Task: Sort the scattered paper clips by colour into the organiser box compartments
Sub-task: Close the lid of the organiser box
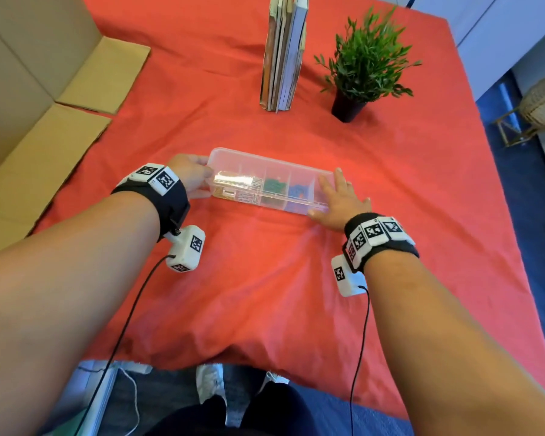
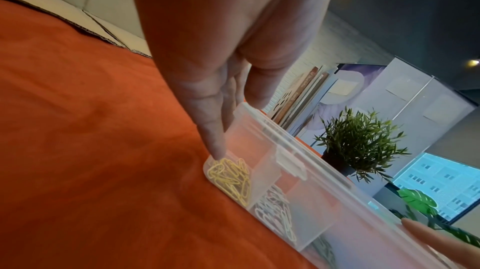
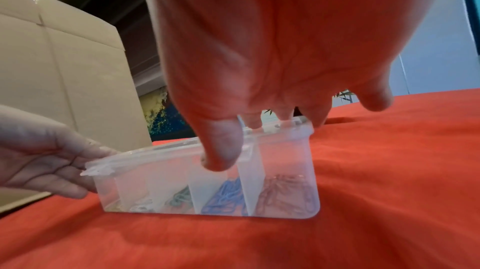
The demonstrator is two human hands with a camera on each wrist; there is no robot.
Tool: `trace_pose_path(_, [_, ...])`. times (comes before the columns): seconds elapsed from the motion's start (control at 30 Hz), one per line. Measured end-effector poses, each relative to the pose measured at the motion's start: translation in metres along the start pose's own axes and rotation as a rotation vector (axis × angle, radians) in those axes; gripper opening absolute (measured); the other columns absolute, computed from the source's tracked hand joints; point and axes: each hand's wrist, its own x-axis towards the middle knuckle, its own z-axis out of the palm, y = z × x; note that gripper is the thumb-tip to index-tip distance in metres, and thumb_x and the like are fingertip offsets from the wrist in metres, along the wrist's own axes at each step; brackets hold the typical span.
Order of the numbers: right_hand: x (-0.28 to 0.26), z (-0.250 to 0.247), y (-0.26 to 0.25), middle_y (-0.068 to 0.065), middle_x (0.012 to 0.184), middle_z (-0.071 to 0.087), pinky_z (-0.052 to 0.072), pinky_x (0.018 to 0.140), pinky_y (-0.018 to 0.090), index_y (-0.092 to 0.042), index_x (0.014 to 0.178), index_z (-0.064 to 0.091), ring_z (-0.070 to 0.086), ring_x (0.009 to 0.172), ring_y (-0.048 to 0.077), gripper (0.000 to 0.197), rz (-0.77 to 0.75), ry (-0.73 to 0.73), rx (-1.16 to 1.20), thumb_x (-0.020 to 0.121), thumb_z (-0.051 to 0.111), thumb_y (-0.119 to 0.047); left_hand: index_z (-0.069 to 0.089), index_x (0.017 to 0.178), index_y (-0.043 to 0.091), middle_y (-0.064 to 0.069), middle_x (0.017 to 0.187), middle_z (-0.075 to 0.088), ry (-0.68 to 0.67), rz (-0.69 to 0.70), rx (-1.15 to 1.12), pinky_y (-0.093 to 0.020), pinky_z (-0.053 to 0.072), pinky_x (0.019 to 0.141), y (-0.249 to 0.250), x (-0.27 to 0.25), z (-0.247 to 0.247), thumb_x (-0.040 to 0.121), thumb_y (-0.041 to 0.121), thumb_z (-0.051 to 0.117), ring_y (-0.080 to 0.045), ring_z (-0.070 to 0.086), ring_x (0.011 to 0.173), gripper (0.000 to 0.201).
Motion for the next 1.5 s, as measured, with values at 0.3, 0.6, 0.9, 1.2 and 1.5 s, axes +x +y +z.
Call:
trace_pose_path(0.3, [-0.006,0.009,-0.023,0.003,0.159,0.005,0.009,0.11,0.067,-0.028,0.147,0.016,0.007,0.147,0.03,0.076,0.077,0.228,-0.162,0.084,0.056,-0.046,0.058,0.124,0.021,-0.01,0.11,0.067,0.044,0.017,0.079,-0.038,0.055,0.085,0.001,0.0,0.002,0.083,-0.005,0.05,-0.024,0.065,0.103,0.049])
trace_pose_path(0.6, [0.006,0.016,-0.139,-0.013,0.159,-0.004,0.013,0.101,0.077,-0.034,0.148,0.01,-0.003,0.148,0.025,0.081,-0.209,0.165,-0.012,0.083,0.048,-0.064,0.061,0.12,0.023,-0.007,0.098,0.067,0.073,0.037,0.119,-0.041,0.058,0.079,-0.001,0.0,0.001,0.082,0.0,0.053,-0.024,0.068,0.092,0.044])
trace_pose_path(0.9, [0.012,0.029,-0.146,-0.012,0.16,0.002,0.012,0.099,0.079,-0.034,0.146,0.016,0.002,0.148,0.027,0.068,-0.181,0.215,-0.036,0.09,0.051,-0.046,0.06,0.121,0.026,-0.008,0.092,0.067,0.067,0.05,0.154,-0.043,0.058,0.08,-0.003,0.002,0.0,0.084,0.007,0.055,-0.024,0.066,0.083,0.042])
trace_pose_path(1.2, [-0.006,0.013,-0.054,0.006,0.135,0.044,0.027,0.105,0.057,-0.024,0.119,0.051,0.03,0.136,0.029,0.037,0.334,0.607,0.33,0.083,0.05,-0.032,0.059,0.118,0.022,-0.009,0.097,0.07,0.063,0.021,0.118,-0.037,0.058,0.077,-0.004,0.0,0.0,0.086,0.004,0.051,-0.024,0.071,0.087,0.038])
trace_pose_path(1.5, [0.013,-0.013,-0.011,0.018,0.118,0.057,0.035,0.076,0.023,-0.017,0.112,0.053,0.057,0.1,0.032,0.035,0.324,0.386,0.751,0.08,0.045,-0.005,0.055,0.127,0.021,-0.011,0.11,0.068,0.065,0.067,0.109,-0.036,0.057,0.081,0.009,0.02,0.014,0.086,-0.005,0.045,-0.026,0.069,0.095,0.049])
